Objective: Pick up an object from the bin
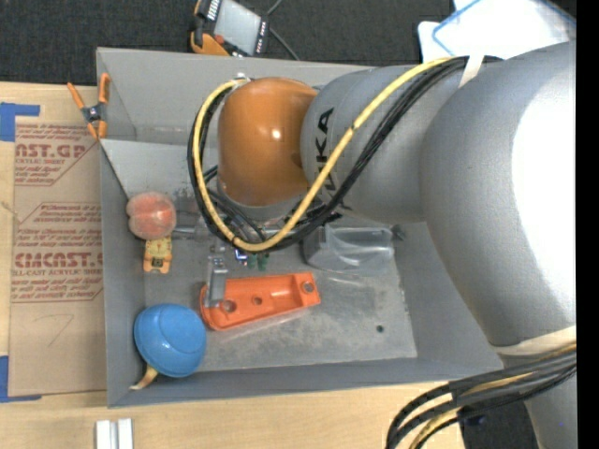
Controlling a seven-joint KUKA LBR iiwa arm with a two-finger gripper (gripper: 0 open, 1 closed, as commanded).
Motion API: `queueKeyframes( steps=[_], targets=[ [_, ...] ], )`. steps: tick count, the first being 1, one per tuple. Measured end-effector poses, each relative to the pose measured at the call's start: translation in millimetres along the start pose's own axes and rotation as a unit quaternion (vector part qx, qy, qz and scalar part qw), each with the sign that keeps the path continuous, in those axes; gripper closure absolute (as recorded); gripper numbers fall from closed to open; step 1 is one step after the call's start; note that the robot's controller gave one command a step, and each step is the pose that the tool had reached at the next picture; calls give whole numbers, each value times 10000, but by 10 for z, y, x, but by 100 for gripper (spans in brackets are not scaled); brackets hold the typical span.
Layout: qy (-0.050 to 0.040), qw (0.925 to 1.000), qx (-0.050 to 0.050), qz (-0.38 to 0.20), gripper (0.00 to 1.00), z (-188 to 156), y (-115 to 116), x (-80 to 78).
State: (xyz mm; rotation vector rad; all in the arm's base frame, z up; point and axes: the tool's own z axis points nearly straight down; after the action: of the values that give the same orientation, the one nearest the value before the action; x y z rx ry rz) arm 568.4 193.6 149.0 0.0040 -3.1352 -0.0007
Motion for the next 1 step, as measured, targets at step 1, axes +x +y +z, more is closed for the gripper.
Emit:
queueKeyframes(
  steps=[1],
  targets=[
    [-36, 10000, -7, 11, 0, -46, -11, -21]
  ],
)
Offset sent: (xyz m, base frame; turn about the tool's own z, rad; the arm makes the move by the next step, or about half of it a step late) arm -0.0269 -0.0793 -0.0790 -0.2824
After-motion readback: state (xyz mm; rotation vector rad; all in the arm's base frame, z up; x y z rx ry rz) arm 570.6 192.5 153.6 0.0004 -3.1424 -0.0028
